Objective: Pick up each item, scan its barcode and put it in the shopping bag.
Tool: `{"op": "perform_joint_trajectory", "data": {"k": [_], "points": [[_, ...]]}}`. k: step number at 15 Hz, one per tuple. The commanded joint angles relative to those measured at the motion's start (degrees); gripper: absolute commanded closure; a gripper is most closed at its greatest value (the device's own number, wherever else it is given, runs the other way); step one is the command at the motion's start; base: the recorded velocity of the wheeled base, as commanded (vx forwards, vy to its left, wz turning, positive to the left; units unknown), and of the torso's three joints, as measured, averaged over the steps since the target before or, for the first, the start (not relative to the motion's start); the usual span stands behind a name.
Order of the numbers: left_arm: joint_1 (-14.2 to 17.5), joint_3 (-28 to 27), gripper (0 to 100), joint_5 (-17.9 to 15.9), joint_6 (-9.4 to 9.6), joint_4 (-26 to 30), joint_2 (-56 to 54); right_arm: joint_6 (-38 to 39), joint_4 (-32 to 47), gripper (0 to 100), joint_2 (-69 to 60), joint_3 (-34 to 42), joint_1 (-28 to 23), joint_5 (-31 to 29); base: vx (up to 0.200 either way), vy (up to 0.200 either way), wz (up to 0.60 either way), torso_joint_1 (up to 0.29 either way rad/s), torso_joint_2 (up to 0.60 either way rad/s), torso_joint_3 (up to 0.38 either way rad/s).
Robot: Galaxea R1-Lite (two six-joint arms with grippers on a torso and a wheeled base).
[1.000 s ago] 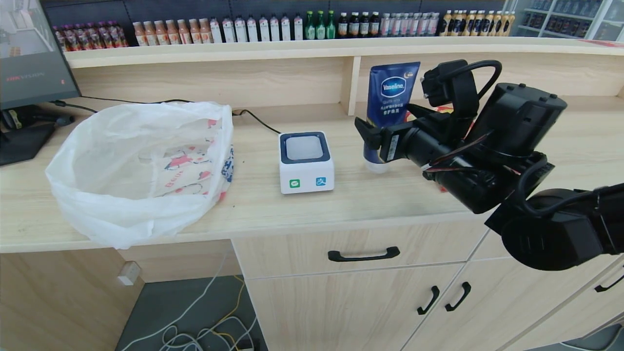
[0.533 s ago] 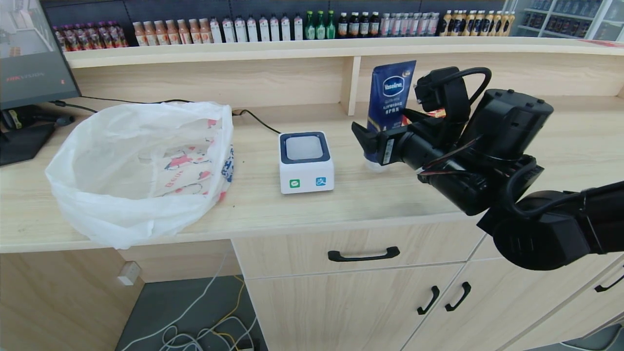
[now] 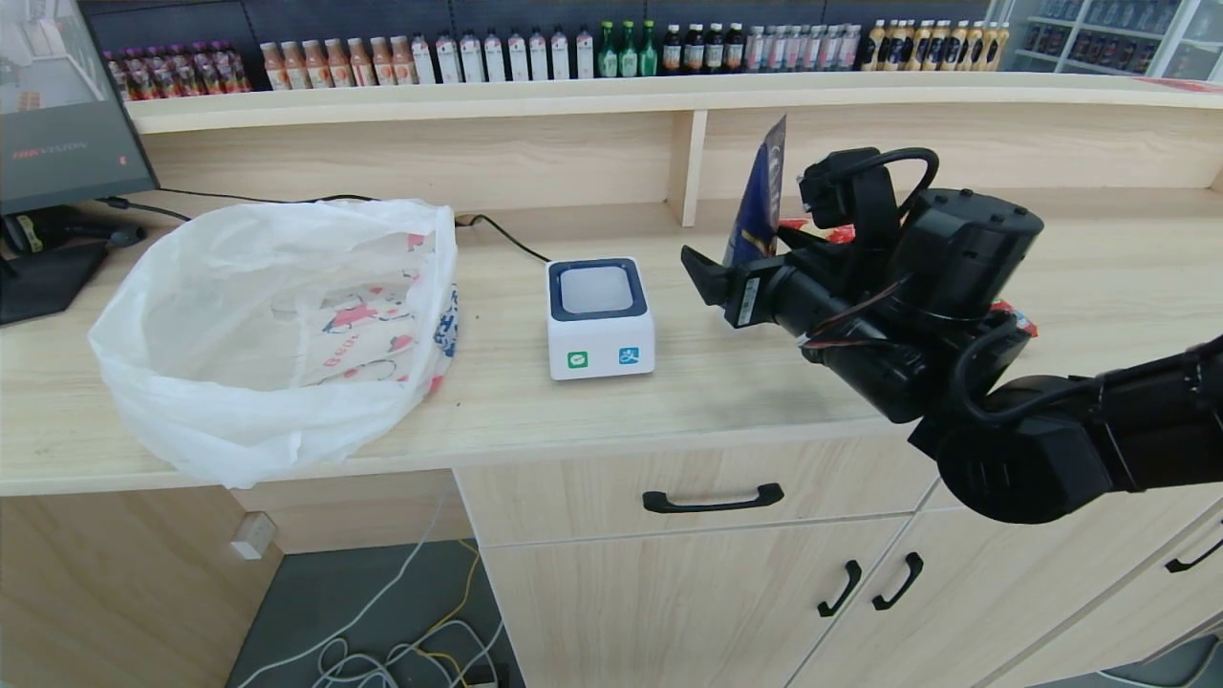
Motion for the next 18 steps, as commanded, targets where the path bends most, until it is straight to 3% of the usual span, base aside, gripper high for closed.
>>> {"op": "perform_joint_trajectory", "data": {"k": [1, 8, 18], "points": [[0.0, 0.0, 0, 0.0, 0.0, 0.0, 0.0, 0.1, -0.5, 0, 1.2, -0.4, -0.4, 0.1, 0.0, 0.0, 0.0, 0.0, 0.0, 0.0], [0.0, 0.0, 0, 0.0, 0.0, 0.0, 0.0, 3.4, -2.0, 0, 4.4, -3.6, -3.6, 0.1, 0.0, 0.0, 0.0, 0.0, 0.0, 0.0], [0.0, 0.0, 0, 0.0, 0.0, 0.0, 0.0, 3.3, -1.9, 0, 8.5, -9.3, -3.7, 0.0, 0.0, 0.0, 0.0, 0.0, 0.0, 0.0]]}}
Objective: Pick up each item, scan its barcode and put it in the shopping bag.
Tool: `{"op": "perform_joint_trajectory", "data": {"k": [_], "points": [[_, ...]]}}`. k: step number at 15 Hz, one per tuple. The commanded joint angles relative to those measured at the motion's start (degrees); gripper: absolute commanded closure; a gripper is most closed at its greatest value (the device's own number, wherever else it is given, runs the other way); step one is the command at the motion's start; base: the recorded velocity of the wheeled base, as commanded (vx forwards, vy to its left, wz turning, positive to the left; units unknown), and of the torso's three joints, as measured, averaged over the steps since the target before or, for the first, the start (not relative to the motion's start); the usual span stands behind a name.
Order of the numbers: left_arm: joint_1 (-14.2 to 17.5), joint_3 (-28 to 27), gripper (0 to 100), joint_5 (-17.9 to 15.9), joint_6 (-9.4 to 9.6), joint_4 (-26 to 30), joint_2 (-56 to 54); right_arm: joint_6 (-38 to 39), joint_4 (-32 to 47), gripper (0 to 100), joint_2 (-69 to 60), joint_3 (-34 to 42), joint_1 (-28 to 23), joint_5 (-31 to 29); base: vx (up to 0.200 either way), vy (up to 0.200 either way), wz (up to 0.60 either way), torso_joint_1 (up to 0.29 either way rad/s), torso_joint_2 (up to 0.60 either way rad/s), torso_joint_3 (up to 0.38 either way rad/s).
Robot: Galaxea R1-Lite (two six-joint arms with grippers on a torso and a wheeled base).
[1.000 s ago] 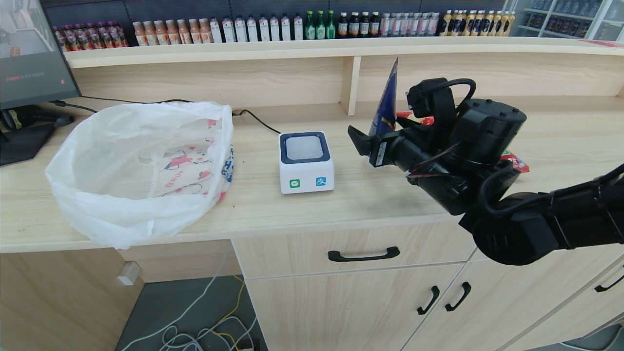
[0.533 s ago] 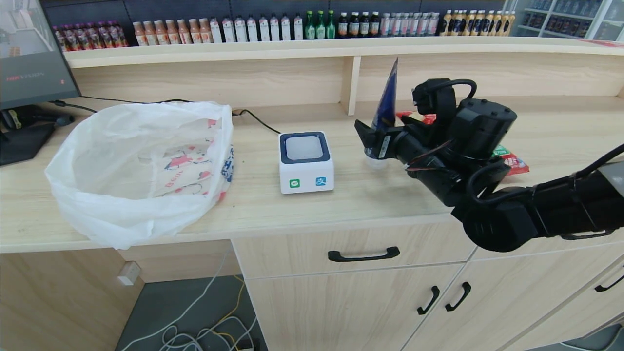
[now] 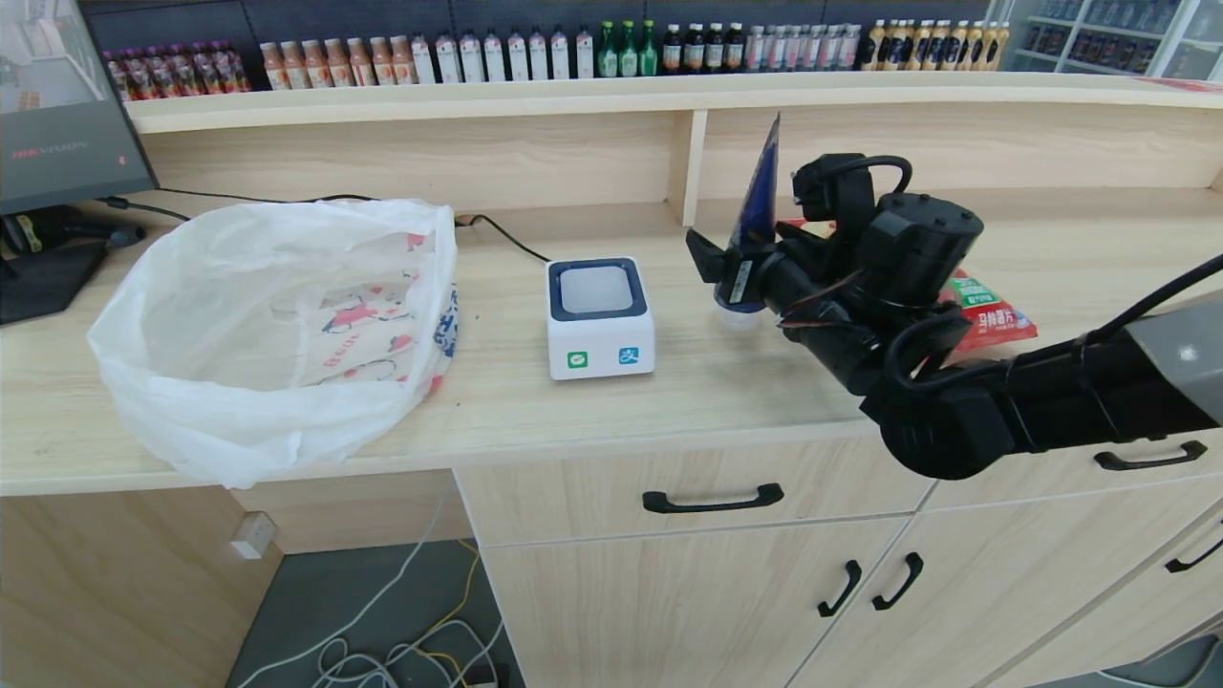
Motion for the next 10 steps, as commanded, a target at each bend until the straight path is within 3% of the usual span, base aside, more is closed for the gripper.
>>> {"op": "perform_joint_trajectory", "data": {"k": [1, 10], "points": [[0.0, 0.0, 0, 0.0, 0.0, 0.0, 0.0, -0.1, -0.1, 0, 1.6, -1.6, 0.0, -1.2, 0.0, 0.0, 0.0, 0.0, 0.0, 0.0], [0.0, 0.0, 0, 0.0, 0.0, 0.0, 0.0, -3.0, -4.4, 0, 5.1, -4.6, -0.7, -4.6, 0.0, 0.0, 0.0, 0.0, 0.0, 0.0]]}}
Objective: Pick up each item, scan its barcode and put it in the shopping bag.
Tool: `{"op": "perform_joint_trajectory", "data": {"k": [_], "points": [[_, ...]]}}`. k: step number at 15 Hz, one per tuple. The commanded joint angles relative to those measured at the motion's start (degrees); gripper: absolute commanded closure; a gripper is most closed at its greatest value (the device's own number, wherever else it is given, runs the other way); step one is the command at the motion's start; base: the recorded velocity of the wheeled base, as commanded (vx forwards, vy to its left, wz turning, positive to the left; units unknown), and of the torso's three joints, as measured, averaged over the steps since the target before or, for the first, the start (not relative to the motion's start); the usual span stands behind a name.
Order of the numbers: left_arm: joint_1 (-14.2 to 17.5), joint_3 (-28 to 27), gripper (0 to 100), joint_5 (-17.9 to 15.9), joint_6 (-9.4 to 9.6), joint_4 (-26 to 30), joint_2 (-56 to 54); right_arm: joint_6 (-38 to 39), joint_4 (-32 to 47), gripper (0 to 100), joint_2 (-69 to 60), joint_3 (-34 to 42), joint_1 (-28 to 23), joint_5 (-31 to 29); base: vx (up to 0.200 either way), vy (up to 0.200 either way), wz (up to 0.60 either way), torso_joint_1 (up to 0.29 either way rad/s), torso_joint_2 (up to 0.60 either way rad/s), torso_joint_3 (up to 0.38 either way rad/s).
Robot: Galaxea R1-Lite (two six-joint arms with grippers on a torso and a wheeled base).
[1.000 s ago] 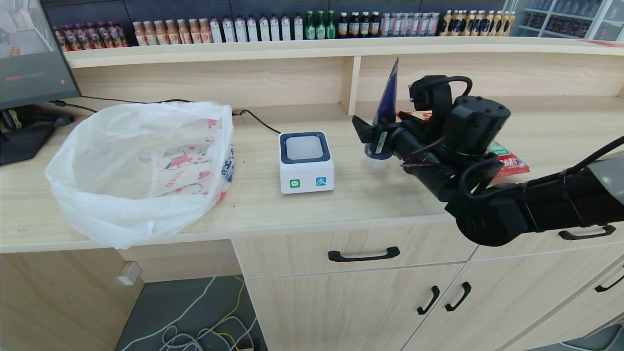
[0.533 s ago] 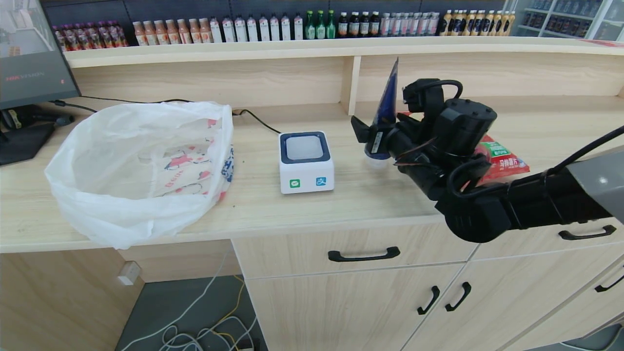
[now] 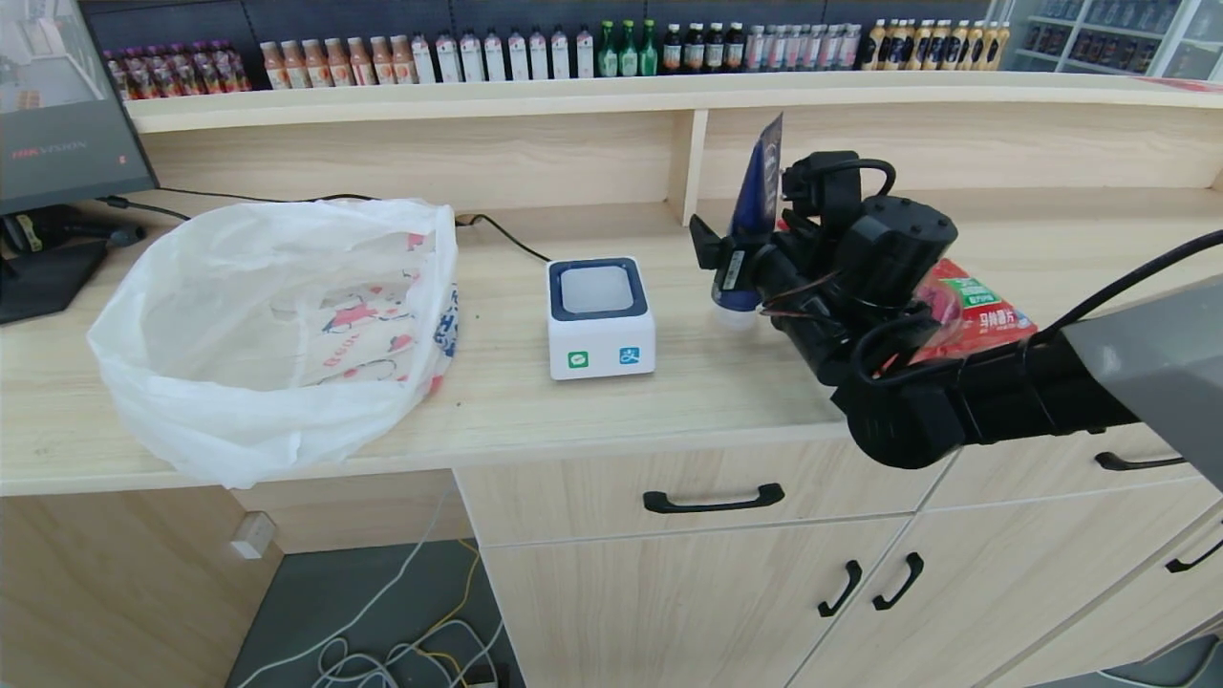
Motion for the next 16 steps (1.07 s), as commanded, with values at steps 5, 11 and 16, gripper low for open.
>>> {"op": "perform_joint_trajectory", "data": {"k": [5, 11, 16], "points": [[0.0, 0.0, 0, 0.0, 0.0, 0.0, 0.0, -0.4, -3.4, 0, 3.2, -0.5, -0.3, -0.6, 0.0, 0.0, 0.0, 0.0, 0.0, 0.0], [0.0, 0.0, 0, 0.0, 0.0, 0.0, 0.0, -0.5, -3.5, 0, 3.2, -0.5, -0.1, -0.5, 0.0, 0.0, 0.0, 0.0, 0.0, 0.0], [-0.1, 0.0, 0, 0.0, 0.0, 0.0, 0.0, 0.1, -4.6, 0, 3.0, -0.4, 0.8, -1.7, 0.0, 0.0, 0.0, 0.0, 0.0, 0.0]]}}
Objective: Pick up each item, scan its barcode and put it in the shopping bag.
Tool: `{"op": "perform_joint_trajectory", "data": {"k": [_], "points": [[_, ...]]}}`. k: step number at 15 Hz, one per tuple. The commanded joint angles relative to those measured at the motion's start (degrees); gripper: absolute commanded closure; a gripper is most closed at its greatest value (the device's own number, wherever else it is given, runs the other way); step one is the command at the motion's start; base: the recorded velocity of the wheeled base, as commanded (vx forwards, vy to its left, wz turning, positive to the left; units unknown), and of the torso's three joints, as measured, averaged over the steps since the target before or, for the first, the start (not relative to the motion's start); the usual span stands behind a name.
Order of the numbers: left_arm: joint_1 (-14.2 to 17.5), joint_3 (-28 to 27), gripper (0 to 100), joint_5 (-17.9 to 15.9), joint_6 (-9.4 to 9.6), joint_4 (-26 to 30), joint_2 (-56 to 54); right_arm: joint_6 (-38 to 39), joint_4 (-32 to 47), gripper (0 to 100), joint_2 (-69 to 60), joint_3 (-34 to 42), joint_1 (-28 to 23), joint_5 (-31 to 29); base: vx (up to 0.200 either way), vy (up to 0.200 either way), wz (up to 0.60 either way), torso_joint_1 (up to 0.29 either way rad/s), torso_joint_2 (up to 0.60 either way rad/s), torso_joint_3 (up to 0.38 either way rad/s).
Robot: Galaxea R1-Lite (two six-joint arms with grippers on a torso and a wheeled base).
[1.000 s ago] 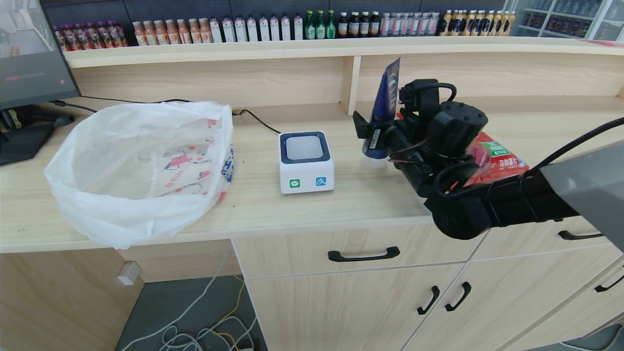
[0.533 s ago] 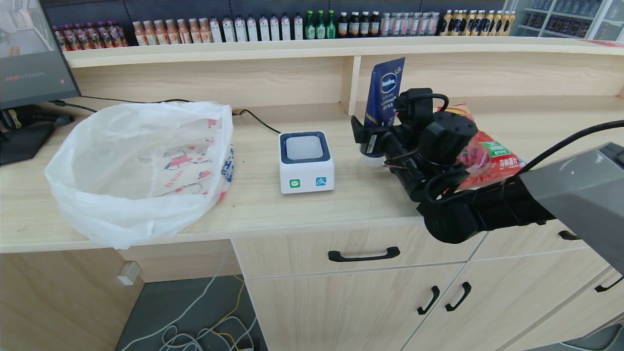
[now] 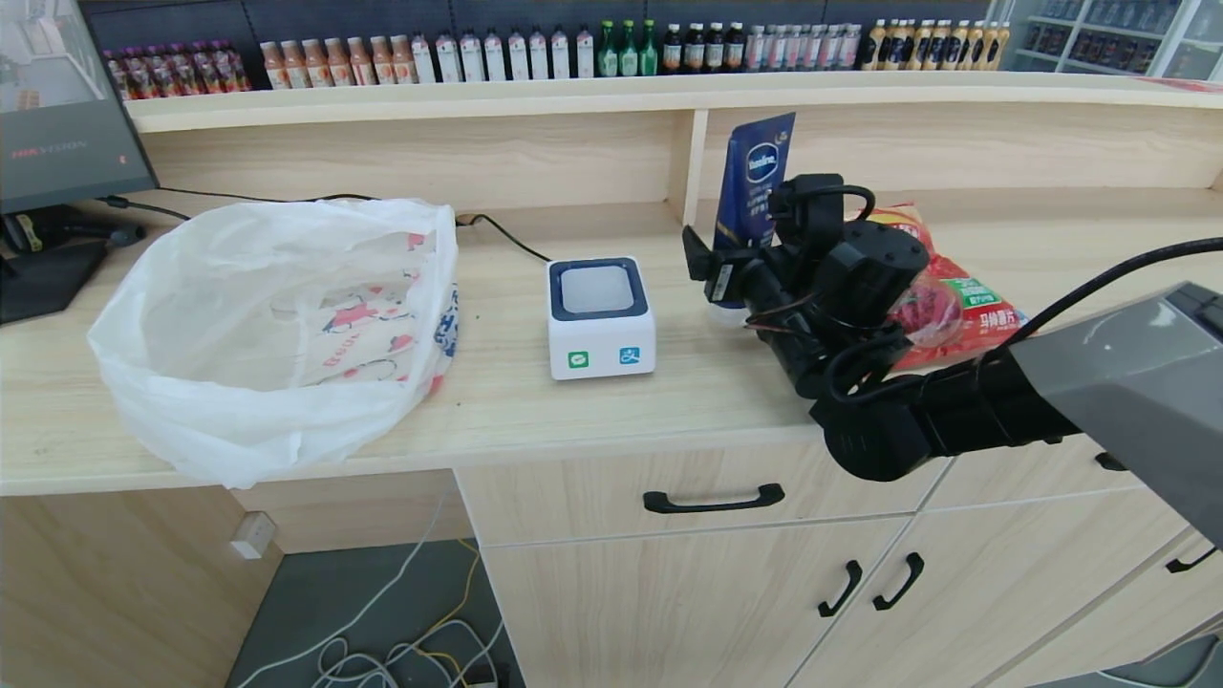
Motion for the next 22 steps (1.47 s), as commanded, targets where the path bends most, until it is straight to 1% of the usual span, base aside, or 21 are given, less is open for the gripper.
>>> {"op": "perform_joint_trajectory", "data": {"k": [1, 4, 5, 17, 19, 22], "points": [[0.0, 0.0, 0, 0.0, 0.0, 0.0, 0.0, 0.0, -0.1, 0, -0.2, 0.2, 0.1, -0.1, 0.0, 0.0, 0.0, 0.0, 0.0, 0.0], [0.0, 0.0, 0, 0.0, 0.0, 0.0, 0.0, 0.6, -2.1, 0, -0.1, 0.6, 0.5, -0.1, 0.0, 0.0, 0.0, 0.0, 0.0, 0.0], [-0.1, 0.0, 0, 0.0, 0.0, 0.0, 0.0, 1.9, -2.2, 100, -0.2, 0.7, 0.9, -0.2, 0.0, 0.0, 0.0, 0.0, 0.0, 0.0], [0.0, 0.0, 0, 0.0, 0.0, 0.0, 0.0, 2.4, -2.2, 100, -1.4, 2.0, 1.4, -0.2, 0.0, 0.0, 0.0, 0.0, 0.0, 0.0], [0.0, 0.0, 0, 0.0, 0.0, 0.0, 0.0, 3.1, -1.7, 100, -2.0, 2.0, 2.8, -0.2, 0.0, 0.0, 0.0, 0.0, 0.0, 0.0], [0.0, 0.0, 0, 0.0, 0.0, 0.0, 0.0, 3.0, -1.7, 100, -3.4, 3.3, 3.0, -0.2, 0.0, 0.0, 0.0, 0.0, 0.0, 0.0]]}}
